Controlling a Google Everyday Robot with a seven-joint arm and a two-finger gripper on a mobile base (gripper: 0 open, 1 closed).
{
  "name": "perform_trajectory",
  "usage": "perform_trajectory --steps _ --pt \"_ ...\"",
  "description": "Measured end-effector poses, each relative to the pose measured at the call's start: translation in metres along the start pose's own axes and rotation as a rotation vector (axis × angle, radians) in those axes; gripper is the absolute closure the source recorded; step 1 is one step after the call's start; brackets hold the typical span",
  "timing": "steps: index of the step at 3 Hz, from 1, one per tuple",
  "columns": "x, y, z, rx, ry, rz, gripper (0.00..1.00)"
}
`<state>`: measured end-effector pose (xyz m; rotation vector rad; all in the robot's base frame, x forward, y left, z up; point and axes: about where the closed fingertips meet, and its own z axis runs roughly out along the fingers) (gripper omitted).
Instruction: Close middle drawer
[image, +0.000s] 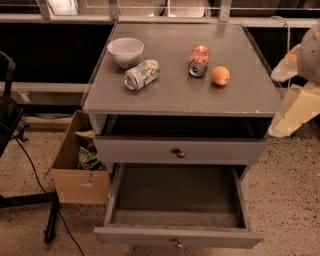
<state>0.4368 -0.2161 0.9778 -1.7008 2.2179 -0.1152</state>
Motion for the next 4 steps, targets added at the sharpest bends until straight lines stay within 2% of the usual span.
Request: perform_trajectory --steps 1,2,3,4 --pt "0.001 0.029 0.03 0.011 -0.072 0.021 0.56" --pt "0.002 0.049 0.081 0.011 -0.129 0.053 0.79" --pt "-0.002 0.069 0.148 0.005 -0.196 0.093 1.0" --pt "-0.002 0.069 0.148 0.005 -0.196 0.094 1.0"
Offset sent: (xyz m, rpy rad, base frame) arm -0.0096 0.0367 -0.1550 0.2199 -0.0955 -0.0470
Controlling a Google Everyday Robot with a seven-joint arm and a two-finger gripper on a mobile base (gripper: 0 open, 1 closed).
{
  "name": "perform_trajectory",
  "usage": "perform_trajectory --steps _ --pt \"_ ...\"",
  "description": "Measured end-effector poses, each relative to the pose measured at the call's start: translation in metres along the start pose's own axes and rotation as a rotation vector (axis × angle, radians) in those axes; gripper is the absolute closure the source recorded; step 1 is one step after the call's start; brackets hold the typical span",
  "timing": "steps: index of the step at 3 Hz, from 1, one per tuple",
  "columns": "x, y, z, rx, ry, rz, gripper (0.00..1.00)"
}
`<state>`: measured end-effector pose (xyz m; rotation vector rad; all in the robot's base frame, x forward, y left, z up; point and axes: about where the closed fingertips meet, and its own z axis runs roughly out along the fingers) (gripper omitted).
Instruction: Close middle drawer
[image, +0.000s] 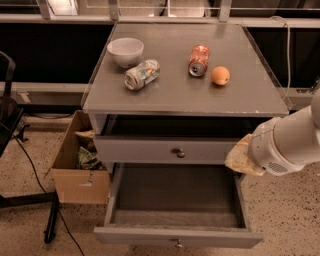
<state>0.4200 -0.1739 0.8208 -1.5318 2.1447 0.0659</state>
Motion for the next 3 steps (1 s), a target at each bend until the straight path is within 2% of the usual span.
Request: perform_trajectory --steps 1,2,3 --pt "0.034 0.009 0.017 0.002 0.02 0.05 1.0" --pt "0.085 0.03 0.045 0.008 0.04 0.138 1.0" --pt "0.133 0.067 0.087 0.001 0.034 0.228 1.0"
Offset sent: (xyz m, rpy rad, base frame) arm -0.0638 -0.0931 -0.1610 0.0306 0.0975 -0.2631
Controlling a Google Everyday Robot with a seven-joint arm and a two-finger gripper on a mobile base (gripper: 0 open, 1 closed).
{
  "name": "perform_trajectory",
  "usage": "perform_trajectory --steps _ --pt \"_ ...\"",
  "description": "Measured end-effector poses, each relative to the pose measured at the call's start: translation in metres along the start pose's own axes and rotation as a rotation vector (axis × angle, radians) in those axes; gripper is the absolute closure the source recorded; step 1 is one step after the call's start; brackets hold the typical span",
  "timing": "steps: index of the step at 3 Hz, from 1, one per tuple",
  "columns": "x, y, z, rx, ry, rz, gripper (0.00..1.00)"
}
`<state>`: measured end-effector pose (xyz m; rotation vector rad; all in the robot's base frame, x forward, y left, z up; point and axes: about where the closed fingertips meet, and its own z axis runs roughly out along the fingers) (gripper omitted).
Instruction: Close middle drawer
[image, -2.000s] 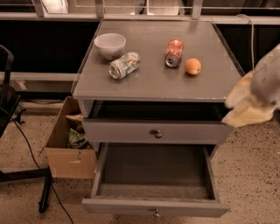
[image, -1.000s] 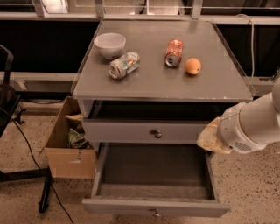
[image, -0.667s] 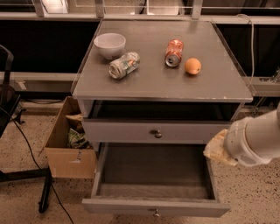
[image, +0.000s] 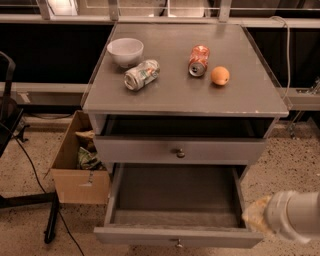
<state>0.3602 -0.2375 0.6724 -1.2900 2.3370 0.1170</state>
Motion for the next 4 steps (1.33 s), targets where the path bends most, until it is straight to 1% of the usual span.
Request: perform_trajectory --steps 1,2,3,4 --pt "0.034 0.033 0.05 -0.027 -0.027 0.049 1.0" --pt "0.034 0.033 0.05 -0.028 -0.026 0.049 1.0" --pt "0.044 0.038 0.065 -0.033 -0.015 0.017 1.0" --pt "0.07 0.046 0.102 -0.054 0.006 0.004 1.0"
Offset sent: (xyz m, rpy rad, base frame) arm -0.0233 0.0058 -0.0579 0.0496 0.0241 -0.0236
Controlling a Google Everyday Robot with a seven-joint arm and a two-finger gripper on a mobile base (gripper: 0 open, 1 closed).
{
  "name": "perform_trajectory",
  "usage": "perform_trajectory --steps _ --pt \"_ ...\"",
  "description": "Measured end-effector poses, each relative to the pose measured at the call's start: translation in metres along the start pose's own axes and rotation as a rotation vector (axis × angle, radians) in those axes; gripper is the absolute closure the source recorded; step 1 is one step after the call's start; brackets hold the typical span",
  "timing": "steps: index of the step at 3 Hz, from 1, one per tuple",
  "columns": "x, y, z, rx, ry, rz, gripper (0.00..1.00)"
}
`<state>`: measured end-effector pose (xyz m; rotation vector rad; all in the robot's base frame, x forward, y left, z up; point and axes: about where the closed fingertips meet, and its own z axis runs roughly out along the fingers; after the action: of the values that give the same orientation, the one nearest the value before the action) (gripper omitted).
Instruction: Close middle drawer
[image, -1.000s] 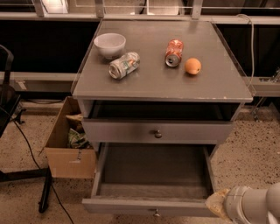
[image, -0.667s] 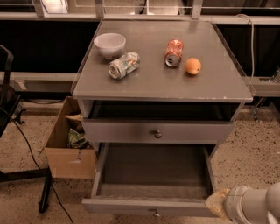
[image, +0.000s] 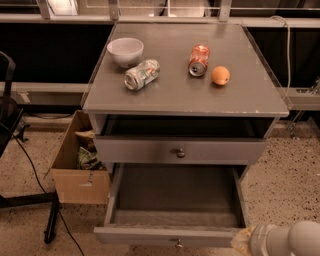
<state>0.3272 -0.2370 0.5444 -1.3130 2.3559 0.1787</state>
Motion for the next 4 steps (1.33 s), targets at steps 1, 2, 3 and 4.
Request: perform_trajectory --steps 1,2,3,4 --pt "0.036 0.008 0.055 -0.026 0.002 0.018 1.0" --pt "0.061 0.023 0.107 -0.062 -0.023 0.055 1.0" --pt "0.061 0.023 0.107 -0.062 -0.023 0.055 1.0" --pt "0.064 0.02 0.115 -0.058 -0.03 0.063 1.0"
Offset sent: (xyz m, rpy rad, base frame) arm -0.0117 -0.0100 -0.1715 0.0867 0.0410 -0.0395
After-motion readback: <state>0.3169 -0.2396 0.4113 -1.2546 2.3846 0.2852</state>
